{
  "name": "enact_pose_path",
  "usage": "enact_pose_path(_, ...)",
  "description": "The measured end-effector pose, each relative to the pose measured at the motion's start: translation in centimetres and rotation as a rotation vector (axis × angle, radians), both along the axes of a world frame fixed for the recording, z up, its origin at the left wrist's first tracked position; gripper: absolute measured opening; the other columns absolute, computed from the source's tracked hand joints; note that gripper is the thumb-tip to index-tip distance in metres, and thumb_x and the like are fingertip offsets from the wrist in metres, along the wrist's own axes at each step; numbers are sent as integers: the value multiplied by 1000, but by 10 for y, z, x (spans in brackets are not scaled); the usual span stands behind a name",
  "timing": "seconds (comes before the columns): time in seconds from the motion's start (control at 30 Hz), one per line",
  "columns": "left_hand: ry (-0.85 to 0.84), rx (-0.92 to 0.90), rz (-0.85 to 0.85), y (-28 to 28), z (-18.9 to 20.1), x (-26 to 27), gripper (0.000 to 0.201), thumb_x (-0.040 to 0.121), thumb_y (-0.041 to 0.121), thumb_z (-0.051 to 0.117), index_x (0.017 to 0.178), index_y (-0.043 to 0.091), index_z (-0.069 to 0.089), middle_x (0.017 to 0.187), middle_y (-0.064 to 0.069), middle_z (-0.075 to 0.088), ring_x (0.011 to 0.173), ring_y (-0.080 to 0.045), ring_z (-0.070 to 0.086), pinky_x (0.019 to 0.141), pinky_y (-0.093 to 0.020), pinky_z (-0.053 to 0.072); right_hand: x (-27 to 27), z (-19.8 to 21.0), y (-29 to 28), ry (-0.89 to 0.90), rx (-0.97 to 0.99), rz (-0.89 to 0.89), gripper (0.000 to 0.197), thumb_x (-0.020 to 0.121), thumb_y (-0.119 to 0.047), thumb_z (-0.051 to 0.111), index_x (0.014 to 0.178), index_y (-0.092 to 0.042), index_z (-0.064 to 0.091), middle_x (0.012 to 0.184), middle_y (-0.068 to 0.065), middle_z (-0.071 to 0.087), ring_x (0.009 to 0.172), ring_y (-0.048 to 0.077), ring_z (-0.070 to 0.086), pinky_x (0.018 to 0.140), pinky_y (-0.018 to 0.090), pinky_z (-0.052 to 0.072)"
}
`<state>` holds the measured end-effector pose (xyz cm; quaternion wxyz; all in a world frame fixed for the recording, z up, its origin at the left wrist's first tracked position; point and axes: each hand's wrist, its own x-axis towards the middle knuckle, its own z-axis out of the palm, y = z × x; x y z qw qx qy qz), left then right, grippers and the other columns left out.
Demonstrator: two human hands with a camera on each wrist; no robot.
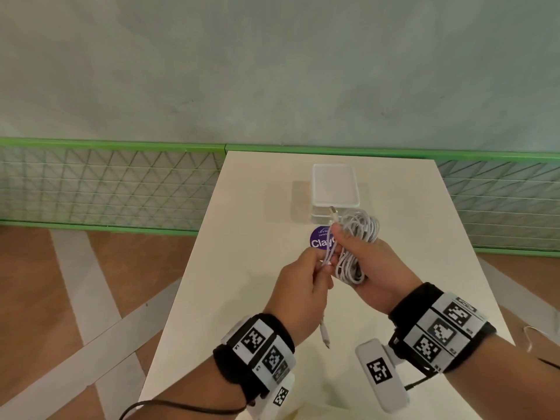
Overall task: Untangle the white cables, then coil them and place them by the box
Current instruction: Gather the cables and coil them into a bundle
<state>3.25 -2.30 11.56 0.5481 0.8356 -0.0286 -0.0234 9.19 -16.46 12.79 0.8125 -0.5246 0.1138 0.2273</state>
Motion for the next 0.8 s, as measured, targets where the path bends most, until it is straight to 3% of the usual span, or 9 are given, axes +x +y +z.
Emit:
enact_pose_path(0.13, -159, 313, -117, 0, 4, 8, 17, 100, 14, 41, 105, 9, 57, 84, -4, 63, 73, -17, 57, 69, -34, 50, -1, -2, 3, -66, -127, 17, 51, 81, -22, 82, 118, 10, 65, 118, 43, 59, 96, 39, 67, 82, 46, 55)
enact_pose_path(0.2, -180, 323, -160, 0, 7, 7, 14, 99, 11, 43, 96, 9, 56, 82, -5, 61, 72, -19, 56, 68, -36, 49, -1, -2, 2, -65, -145, 43, 47, 85, -20, 79, 111, 15, 63, 106, 44, 62, 87, 38, 65, 74, 46, 53)
enact_pose_path(0.3, -17, 37, -102, 4, 9, 4, 26, 99, 9, 47, 114, 21, 64, 81, 2, 67, 64, -13, 60, 64, -22, 49, 3, 0, -1, -35, -16, 16, 31, 91, -24, 72, 101, 5, 65, 88, 23, 63, 72, 31, 66, 60, 40, 53)
enact_pose_path(0.37, 115, -233, -31, 11, 10, 3, 33, 99, 5, 51, 125, 22, 63, 78, -1, 70, 61, -17, 62, 63, -25, 51, 5, 3, -1, -23, 116, -19, 23, 93, -23, 69, 98, -1, 63, 91, 20, 63, 82, 32, 71, 71, 41, 57)
enact_pose_path(0.47, 226, -434, 12, 24, 18, 4, 16, 98, 2, 56, 112, 8, 52, 74, -8, 71, 56, -21, 62, 56, -29, 52, 7, 14, 2, -85, 199, 7, 23, 94, -24, 65, 88, -2, 62, 89, 23, 60, 94, 37, 72, 84, 43, 58)
enact_pose_path(0.53, 358, -566, 12, 33, 24, 5, 13, 97, 1, 58, 103, 6, 48, 75, -10, 72, 54, -19, 61, 53, -27, 51, 8, 25, 5, -108, 262, -11, 22, 93, -24, 64, 81, -6, 61, 75, 14, 60, 78, 28, 71, 79, 40, 59)
enact_pose_path(0.6, 455, -628, -28, 40, 30, 6, 8, 96, 1, 60, 95, 7, 55, 78, -11, 73, 53, -16, 59, 53, -24, 50, 9, 36, 8, -122, 287, -1, 21, 92, -26, 64, 77, -12, 57, 61, 3, 51, 56, 17, 56, 63, 34, 55)
enact_pose_path(0.7, 548, -536, -123, 46, 33, 2, 11, 91, -2, 65, 95, 8, 64, 90, -13, 76, 57, -12, 60, 58, -21, 51, 5, 37, 12, -233, 63, 64, 30, 91, -25, 70, 70, -10, 54, 55, 7, 45, 45, 18, 42, 48, 31, 38)
enact_pose_path(0.8, 627, -510, -98, 52, 32, 0, 13, 91, 0, 66, 101, 7, 70, 98, -15, 76, 62, -10, 61, 63, -20, 52, -5, 34, 19, -559, -370, 184, 32, 84, -20, 80, 66, -9, 56, 50, 5, 51, 43, 16, 46, 46, 26, 41)
